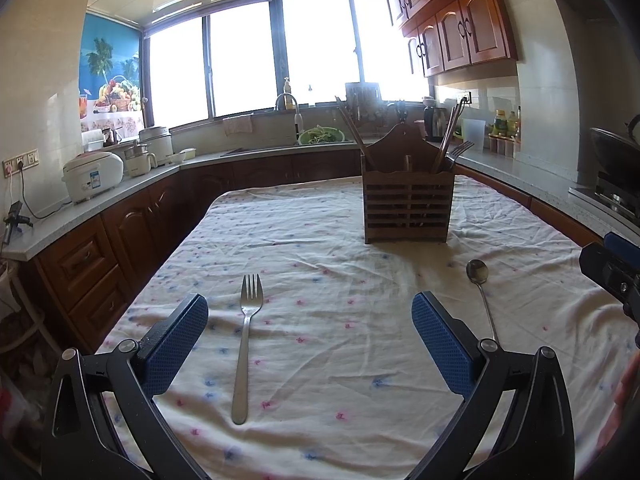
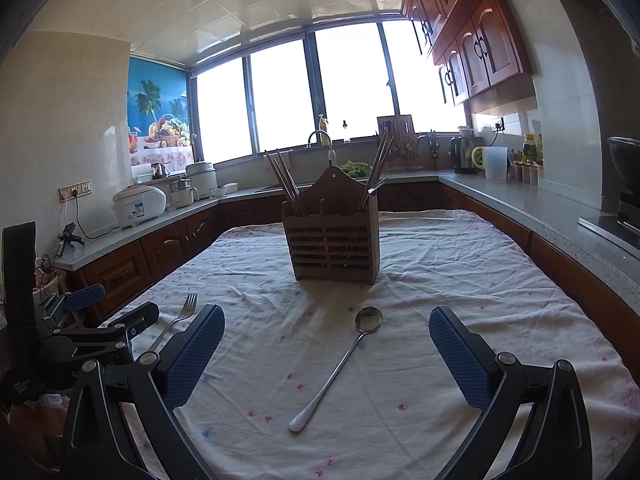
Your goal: Organize utensils
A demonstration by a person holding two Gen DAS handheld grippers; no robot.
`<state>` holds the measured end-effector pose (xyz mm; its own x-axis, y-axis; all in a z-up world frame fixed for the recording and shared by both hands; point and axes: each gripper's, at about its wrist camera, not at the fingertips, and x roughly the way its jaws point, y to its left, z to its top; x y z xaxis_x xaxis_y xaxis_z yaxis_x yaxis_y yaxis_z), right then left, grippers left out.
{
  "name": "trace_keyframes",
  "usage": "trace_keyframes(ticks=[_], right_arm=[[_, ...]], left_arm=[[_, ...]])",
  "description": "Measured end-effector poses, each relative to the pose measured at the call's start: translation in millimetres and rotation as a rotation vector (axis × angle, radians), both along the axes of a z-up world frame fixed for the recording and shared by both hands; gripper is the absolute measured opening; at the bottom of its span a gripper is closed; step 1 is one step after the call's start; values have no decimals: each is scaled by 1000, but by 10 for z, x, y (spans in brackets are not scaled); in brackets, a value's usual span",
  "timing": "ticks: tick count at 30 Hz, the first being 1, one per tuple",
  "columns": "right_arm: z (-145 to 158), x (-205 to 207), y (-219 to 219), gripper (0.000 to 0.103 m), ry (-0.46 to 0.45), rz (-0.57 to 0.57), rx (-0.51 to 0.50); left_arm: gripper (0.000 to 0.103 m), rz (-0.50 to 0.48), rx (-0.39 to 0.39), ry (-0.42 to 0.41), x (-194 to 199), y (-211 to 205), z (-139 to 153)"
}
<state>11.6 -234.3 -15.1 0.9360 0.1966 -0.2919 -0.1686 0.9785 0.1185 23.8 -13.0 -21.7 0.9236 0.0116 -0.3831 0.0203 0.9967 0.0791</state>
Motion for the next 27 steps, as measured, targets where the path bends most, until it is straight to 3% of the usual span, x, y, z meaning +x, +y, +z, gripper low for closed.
trace_keyframes(ticks=[27], right_arm=[[-34, 112, -34, 103, 40, 3, 18]], left_arm=[[103, -13, -6, 18, 109, 2, -17]])
